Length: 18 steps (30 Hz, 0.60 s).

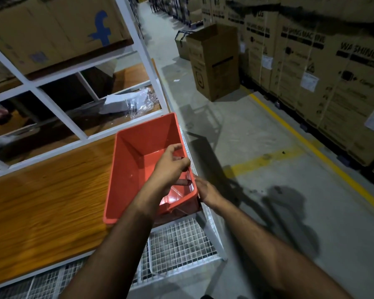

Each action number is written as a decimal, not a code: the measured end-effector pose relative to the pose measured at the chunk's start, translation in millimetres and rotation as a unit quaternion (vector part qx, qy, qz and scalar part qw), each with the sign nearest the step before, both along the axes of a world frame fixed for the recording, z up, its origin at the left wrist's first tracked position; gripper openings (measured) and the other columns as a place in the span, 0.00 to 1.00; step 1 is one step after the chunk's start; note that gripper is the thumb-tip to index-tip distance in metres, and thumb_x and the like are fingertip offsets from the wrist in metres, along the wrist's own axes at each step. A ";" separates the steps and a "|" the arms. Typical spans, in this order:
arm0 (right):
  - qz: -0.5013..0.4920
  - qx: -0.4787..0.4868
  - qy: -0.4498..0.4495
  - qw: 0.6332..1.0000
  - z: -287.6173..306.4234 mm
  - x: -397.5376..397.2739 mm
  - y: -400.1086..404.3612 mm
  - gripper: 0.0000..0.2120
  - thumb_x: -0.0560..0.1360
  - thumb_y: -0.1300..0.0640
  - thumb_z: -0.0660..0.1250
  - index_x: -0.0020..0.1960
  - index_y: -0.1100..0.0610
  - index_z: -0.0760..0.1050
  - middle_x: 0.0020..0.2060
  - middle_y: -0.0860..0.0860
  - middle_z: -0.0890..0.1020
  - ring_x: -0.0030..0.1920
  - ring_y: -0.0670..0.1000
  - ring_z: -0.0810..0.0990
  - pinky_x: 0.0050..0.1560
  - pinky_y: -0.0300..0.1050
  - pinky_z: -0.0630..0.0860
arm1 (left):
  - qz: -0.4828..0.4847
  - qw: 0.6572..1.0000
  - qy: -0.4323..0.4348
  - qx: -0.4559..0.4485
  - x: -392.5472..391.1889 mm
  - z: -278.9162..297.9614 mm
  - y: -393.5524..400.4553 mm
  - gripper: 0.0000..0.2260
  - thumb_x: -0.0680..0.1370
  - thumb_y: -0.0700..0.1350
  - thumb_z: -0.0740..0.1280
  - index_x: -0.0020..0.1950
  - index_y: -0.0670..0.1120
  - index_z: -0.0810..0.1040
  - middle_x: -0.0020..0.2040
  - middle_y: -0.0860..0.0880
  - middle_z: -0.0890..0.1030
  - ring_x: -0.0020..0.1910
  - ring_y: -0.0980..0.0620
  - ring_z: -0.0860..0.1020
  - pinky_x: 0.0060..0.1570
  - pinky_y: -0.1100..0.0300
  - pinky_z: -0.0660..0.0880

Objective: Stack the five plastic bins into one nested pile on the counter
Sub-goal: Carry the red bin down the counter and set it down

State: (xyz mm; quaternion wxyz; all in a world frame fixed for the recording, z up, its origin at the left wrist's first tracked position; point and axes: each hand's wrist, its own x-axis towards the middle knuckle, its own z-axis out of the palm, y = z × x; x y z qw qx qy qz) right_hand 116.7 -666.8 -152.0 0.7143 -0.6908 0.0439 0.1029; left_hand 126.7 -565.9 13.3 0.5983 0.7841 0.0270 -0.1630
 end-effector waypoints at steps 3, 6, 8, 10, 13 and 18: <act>0.009 -0.028 -0.006 1.000 1.6 -0.5 -0.6 0.24 0.76 0.34 0.55 0.67 0.41 0.75 0.61 0.50 0.83 0.62 0.52 0.80 0.64 0.59 0.76 | -0.002 1.000 -0.001 -0.005 -0.7 0.4 0.8 0.21 0.75 0.35 0.64 0.64 0.53 0.70 0.49 0.42 0.75 0.44 0.45 0.79 0.33 0.51 0.80; 0.004 -0.020 0.011 1.000 4.0 -0.2 -2.2 0.29 0.73 0.28 0.52 0.65 0.41 0.76 0.58 0.52 0.84 0.58 0.53 0.82 0.59 0.61 0.78 | -0.004 1.000 -0.001 -0.007 -0.9 0.7 0.2 0.20 0.75 0.35 0.64 0.63 0.54 0.70 0.47 0.43 0.75 0.45 0.47 0.78 0.32 0.52 0.80; -0.001 -0.003 0.036 0.999 4.9 0.3 -2.9 0.28 0.72 0.27 0.53 0.64 0.39 0.76 0.56 0.53 0.84 0.56 0.57 0.82 0.56 0.63 0.79 | -0.003 1.000 -0.003 -0.003 -0.6 0.3 0.7 0.21 0.75 0.35 0.64 0.64 0.54 0.70 0.47 0.44 0.75 0.45 0.47 0.78 0.31 0.53 0.79; -0.002 0.005 0.057 0.998 5.4 0.9 -4.3 0.25 0.75 0.30 0.54 0.64 0.39 0.76 0.56 0.52 0.84 0.55 0.58 0.82 0.56 0.62 0.78 | -0.004 1.000 -0.003 -0.002 -0.5 0.0 1.6 0.21 0.75 0.35 0.64 0.64 0.53 0.70 0.48 0.43 0.75 0.44 0.47 0.79 0.32 0.52 0.79; -0.002 0.012 0.061 0.998 7.9 0.5 -6.1 0.20 0.80 0.39 0.57 0.66 0.45 0.77 0.56 0.51 0.84 0.54 0.54 0.82 0.52 0.53 0.77 | -0.008 1.000 -0.005 -0.004 -1.2 0.8 2.0 0.20 0.75 0.35 0.64 0.63 0.53 0.70 0.47 0.43 0.75 0.43 0.47 0.79 0.31 0.52 0.80; 0.011 -0.012 0.044 0.999 14.4 -0.1 -9.2 0.18 0.82 0.47 0.56 0.66 0.49 0.77 0.54 0.52 0.84 0.52 0.52 0.82 0.45 0.46 0.77 | -0.010 1.000 -0.009 0.004 0.8 2.2 1.4 0.21 0.75 0.34 0.63 0.66 0.51 0.69 0.44 0.43 0.75 0.41 0.48 0.78 0.35 0.47 0.82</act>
